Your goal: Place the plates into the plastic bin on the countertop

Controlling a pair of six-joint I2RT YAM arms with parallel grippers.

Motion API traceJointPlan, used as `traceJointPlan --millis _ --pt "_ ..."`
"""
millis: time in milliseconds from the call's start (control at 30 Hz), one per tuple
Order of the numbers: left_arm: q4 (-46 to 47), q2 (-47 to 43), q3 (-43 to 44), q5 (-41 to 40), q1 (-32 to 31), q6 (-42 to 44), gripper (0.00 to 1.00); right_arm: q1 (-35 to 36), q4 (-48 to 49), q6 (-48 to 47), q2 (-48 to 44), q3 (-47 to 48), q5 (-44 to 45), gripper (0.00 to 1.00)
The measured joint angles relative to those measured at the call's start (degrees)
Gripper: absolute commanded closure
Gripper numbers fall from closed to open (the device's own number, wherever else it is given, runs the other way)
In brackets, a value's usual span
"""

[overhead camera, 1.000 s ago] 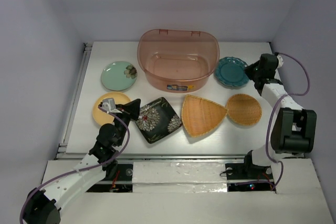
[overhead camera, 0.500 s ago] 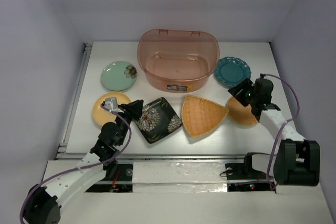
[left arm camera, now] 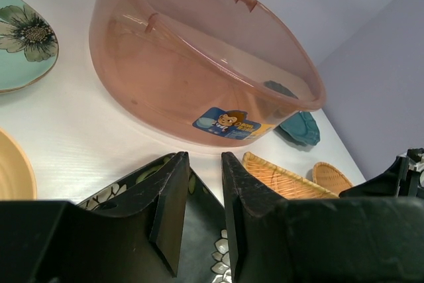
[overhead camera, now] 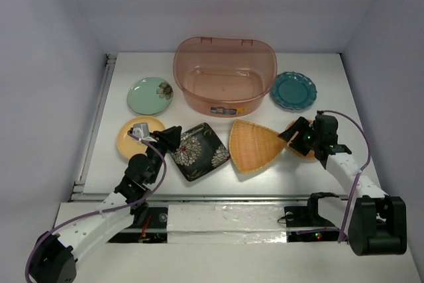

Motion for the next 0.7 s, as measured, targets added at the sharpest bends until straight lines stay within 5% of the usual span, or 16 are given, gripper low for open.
traceJointPlan --millis 300,500,633,700 --pt "0.3 0.2 0.0 0.0 0.0 0.0 0.76 6.1 0.2 0.9 4.2 -1.4 -1.7 0.45" --pt "0.4 -0.3 0.0 0.0 0.0 0.0 0.75 7.5 1.7 2.8 7.3 -1.4 -2.0 0.68" --pt "0.4 -0.2 0.0 0.0 0.0 0.0 0.75 7.4 1.9 3.7 7.2 -1.4 -1.8 0.92" --pt "0.4 -0.2 0.0 0.0 0.0 0.0 0.75 7.5 2.3 3.7 6.3 -1.3 -1.8 0.95"
